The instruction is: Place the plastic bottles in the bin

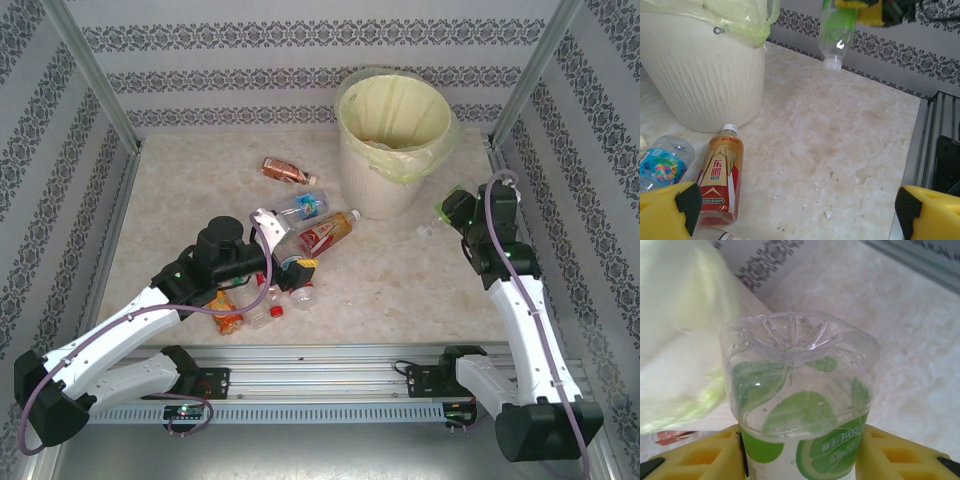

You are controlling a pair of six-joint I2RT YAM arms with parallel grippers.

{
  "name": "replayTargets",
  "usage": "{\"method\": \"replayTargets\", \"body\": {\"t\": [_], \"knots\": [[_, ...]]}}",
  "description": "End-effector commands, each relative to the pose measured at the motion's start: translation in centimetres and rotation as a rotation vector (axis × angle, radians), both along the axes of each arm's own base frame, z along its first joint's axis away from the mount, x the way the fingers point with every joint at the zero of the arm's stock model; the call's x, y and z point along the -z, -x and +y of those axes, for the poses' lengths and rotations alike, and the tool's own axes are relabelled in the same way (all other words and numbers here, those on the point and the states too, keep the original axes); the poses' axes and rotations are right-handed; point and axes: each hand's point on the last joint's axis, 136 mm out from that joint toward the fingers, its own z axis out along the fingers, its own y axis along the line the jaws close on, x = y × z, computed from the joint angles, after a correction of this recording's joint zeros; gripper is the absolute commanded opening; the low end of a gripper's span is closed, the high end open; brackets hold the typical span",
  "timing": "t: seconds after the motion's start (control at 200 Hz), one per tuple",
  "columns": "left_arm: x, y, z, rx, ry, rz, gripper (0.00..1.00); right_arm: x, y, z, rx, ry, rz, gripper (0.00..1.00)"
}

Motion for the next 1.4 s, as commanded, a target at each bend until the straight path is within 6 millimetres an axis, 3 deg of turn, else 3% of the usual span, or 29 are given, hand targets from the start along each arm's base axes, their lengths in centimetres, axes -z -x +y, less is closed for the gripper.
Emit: {"method": "replayTargets", "body": {"t": [0.0, 0.25, 0.42, 0.585, 0.749, 0.919, 1.179, 1.394], "knots": [[-0.9, 0.0, -0.3, 0.006, 0.025, -0.013, 1.0, -3.8, 0.4, 0.1, -0.019, 0.139, -0.032, 0.51], [-2.0, 0.1, 0.3, -0.019, 0.072, -0.065, 1.0, -13.3, -2.4, 3.6, -0.127, 0.35, -0.17, 0.51], [-3.7, 0.0, 2.1, -0.108, 0.171, -0.171, 1.0, -17.4, -5.6, 6.0, -0.201, 0.409, -0.228, 0.51], [-5.6, 0.2, 4.0, -0.183, 0.269, -0.265, 1.0, -20.0, -8.9, 8.4, -0.284, 0.439, -0.254, 0.51], [-6.3, 0.4, 4.8, -0.206, 0.315, -0.3, 1.0, -19.9, -12.0, 10.5, -0.35, 0.458, -0.223, 0.52], [-6.6, 0.3, 5.0, -0.216, 0.33, -0.301, 1.0, -18.2, -14.8, 12.1, -0.399, 0.465, -0.161, 0.53], [-7.4, 0.7, 5.6, -0.227, 0.367, -0.326, 1.0, -13.2, -17.6, 13.6, -0.479, 0.468, -0.027, 0.54], [-7.4, 0.8, 5.6, -0.222, 0.368, -0.33, 1.0, -9.4, -19.2, 13.5, -0.512, 0.461, 0.085, 0.55]]}}
